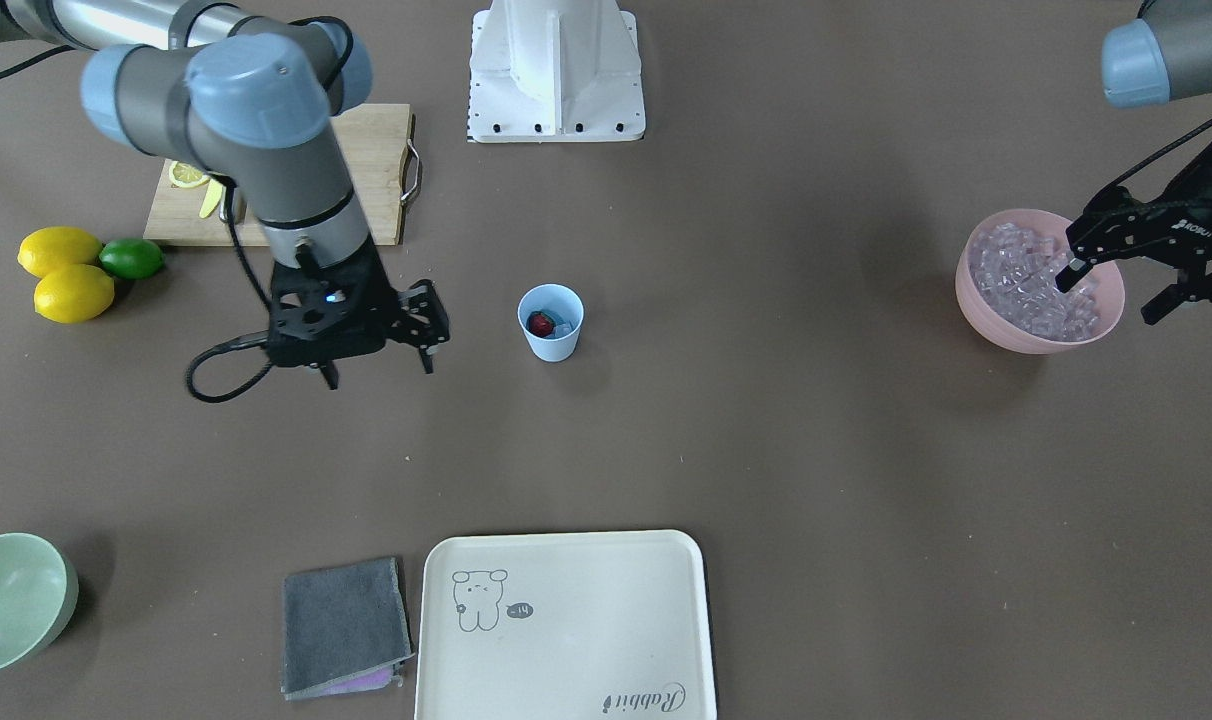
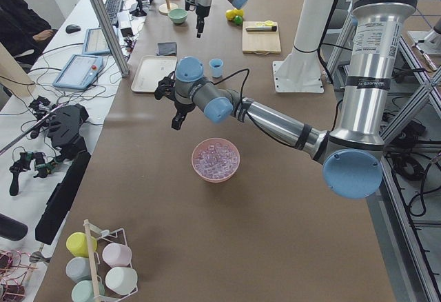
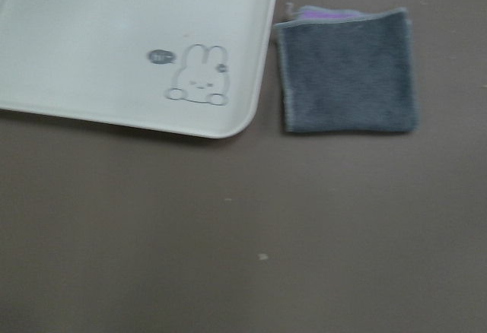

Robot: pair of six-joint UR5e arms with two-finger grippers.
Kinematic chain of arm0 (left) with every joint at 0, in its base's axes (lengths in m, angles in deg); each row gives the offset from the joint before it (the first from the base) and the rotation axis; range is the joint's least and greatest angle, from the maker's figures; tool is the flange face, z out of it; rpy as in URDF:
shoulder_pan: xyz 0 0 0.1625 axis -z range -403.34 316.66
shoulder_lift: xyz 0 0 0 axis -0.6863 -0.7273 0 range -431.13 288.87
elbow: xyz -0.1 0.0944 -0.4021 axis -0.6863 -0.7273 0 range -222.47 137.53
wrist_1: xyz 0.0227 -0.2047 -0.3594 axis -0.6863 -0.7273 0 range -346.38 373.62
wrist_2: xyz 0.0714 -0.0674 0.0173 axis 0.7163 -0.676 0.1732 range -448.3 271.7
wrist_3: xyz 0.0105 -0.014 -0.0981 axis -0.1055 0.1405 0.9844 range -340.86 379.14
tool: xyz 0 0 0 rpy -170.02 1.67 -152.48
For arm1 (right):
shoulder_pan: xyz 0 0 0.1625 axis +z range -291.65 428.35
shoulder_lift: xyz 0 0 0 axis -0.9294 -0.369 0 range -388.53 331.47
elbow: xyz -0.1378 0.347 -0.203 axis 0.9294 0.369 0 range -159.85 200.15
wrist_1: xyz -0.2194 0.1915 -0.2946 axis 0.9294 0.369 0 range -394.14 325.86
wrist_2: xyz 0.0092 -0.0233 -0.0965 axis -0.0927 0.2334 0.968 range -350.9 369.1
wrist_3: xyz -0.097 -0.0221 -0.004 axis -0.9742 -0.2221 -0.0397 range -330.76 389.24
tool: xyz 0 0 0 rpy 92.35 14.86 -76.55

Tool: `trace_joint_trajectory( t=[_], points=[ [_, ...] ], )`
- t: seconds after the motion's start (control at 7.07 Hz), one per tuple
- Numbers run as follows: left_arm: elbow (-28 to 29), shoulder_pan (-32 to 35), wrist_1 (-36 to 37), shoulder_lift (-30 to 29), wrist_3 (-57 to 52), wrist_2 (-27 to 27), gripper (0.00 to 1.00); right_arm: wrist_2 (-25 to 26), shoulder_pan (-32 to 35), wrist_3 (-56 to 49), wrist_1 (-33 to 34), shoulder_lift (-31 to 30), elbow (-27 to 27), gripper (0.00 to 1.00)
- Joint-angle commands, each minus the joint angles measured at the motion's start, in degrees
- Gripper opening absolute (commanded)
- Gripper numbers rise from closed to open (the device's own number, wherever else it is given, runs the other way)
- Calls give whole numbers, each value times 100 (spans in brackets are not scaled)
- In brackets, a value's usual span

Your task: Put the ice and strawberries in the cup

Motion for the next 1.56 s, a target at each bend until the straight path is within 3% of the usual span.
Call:
trace_joint_trajectory(
  t=[0.0,0.28,0.57,0.85,1.41],
  points=[
    [218,430,35,66,-7,1,97,-1096,1677,-2512,164,-1389,-48,100],
    [989,1070,35,154,-810,1,97,-2161,3112,-4067,243,-2411,66,100],
    [1569,1476,0,173,-893,-16,97,-2183,4028,-5192,243,-3300,93,100],
    [1949,1618,26,234,-1613,-16,97,-2183,4531,-5513,234,-3768,128,100],
    [2118,1627,-26,243,-1562,1,97,-2174,4718,-5444,199,-3981,119,100]
  ],
)
